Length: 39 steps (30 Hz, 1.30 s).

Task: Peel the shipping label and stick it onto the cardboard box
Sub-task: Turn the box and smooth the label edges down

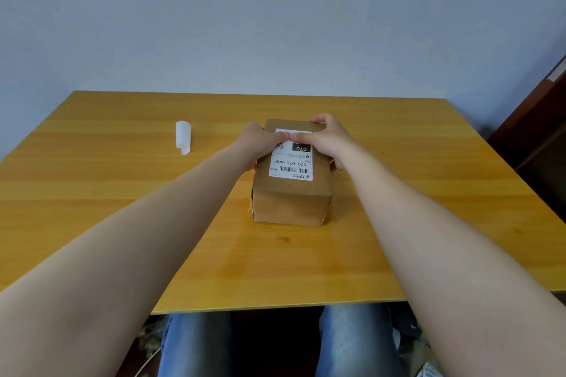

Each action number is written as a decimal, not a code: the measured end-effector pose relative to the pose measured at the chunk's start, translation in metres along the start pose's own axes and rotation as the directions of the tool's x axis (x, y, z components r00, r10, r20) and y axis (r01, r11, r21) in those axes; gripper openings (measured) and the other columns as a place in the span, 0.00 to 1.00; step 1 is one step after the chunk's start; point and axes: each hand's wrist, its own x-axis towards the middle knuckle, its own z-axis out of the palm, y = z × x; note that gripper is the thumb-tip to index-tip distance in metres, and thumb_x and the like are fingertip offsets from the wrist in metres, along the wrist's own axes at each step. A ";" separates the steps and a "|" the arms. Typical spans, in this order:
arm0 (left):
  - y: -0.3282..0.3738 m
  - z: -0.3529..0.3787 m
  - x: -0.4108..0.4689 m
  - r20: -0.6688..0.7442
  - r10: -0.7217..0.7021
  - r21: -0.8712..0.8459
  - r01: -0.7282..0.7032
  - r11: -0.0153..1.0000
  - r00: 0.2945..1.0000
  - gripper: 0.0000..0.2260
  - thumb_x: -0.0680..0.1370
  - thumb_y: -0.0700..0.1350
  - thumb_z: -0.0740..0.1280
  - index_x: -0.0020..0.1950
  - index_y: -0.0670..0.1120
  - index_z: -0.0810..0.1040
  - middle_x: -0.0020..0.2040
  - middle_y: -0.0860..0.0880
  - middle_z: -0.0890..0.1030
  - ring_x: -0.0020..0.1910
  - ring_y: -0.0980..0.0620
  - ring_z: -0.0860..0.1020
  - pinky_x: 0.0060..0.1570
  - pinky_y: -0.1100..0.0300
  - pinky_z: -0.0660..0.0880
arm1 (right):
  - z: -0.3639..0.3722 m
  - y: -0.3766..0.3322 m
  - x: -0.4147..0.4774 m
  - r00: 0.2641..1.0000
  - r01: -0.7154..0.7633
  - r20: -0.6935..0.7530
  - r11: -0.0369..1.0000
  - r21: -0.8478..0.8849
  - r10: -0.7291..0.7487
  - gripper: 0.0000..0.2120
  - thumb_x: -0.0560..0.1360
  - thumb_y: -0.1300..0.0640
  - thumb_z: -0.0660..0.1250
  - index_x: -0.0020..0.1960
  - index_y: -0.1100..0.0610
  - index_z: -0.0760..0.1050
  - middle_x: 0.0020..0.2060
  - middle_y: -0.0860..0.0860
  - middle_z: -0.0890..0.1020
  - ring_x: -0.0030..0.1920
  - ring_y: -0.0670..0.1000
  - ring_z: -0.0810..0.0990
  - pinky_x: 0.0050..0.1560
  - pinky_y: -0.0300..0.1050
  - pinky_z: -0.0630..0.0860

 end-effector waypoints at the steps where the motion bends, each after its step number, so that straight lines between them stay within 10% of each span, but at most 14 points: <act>1: 0.002 0.001 0.001 0.000 -0.001 0.006 0.001 1.000 1.000 0.19 0.77 0.56 0.74 0.56 0.42 0.78 0.47 0.45 0.86 0.45 0.44 0.84 0.45 0.50 0.80 | 0.000 -0.001 0.002 1.000 0.001 -0.007 1.000 -0.001 -0.001 0.37 0.64 0.40 0.84 0.66 0.43 0.71 0.66 0.50 0.79 0.58 0.55 0.83 0.40 0.48 0.78; 9: 0.013 -0.002 0.008 -0.006 -0.056 0.047 0.056 0.997 0.998 0.18 0.79 0.57 0.72 0.45 0.44 0.72 0.40 0.47 0.81 0.36 0.48 0.80 0.40 0.54 0.79 | -0.001 -0.007 0.015 0.999 -0.047 -0.013 0.999 0.005 0.047 0.33 0.64 0.41 0.84 0.60 0.49 0.71 0.56 0.50 0.83 0.54 0.57 0.84 0.51 0.67 0.84; 15: 0.020 0.001 0.010 0.020 -0.144 -0.020 0.144 0.989 0.989 0.20 0.78 0.56 0.74 0.58 0.43 0.72 0.44 0.46 0.82 0.37 0.48 0.81 0.31 0.54 0.76 | 0.002 -0.006 0.025 0.997 -0.017 -0.071 1.000 0.007 0.018 0.27 0.63 0.37 0.81 0.47 0.48 0.69 0.53 0.50 0.85 0.55 0.57 0.84 0.54 0.63 0.83; 26: 0.031 -0.014 -0.006 0.123 -0.181 0.179 0.158 0.971 0.976 0.13 0.80 0.53 0.72 0.55 0.44 0.78 0.55 0.45 0.82 0.54 0.40 0.82 0.54 0.32 0.80 | -0.006 -0.013 0.009 0.997 0.071 0.001 0.991 -0.113 -0.071 0.24 0.76 0.42 0.75 0.68 0.48 0.75 0.61 0.48 0.80 0.57 0.54 0.81 0.50 0.51 0.80; 31: 0.035 -0.022 -0.025 0.280 -0.289 0.415 0.156 0.896 0.915 0.35 0.69 0.52 0.83 0.72 0.45 0.73 0.66 0.43 0.78 0.65 0.34 0.77 0.47 0.22 0.76 | -0.007 -0.012 0.003 0.982 0.187 0.018 0.967 -0.171 -0.187 0.19 0.80 0.48 0.71 0.70 0.49 0.80 0.67 0.48 0.81 0.62 0.51 0.81 0.62 0.48 0.78; 39: 0.014 -0.022 -0.031 0.301 -0.176 0.311 0.078 0.947 0.937 0.28 0.69 0.53 0.83 0.66 0.53 0.77 0.57 0.46 0.85 0.56 0.43 0.84 0.56 0.35 0.80 | -0.020 0.005 -0.011 0.973 0.183 0.179 0.956 -0.231 -0.143 0.61 0.52 0.31 0.81 0.81 0.46 0.66 0.76 0.50 0.71 0.72 0.53 0.75 0.72 0.52 0.74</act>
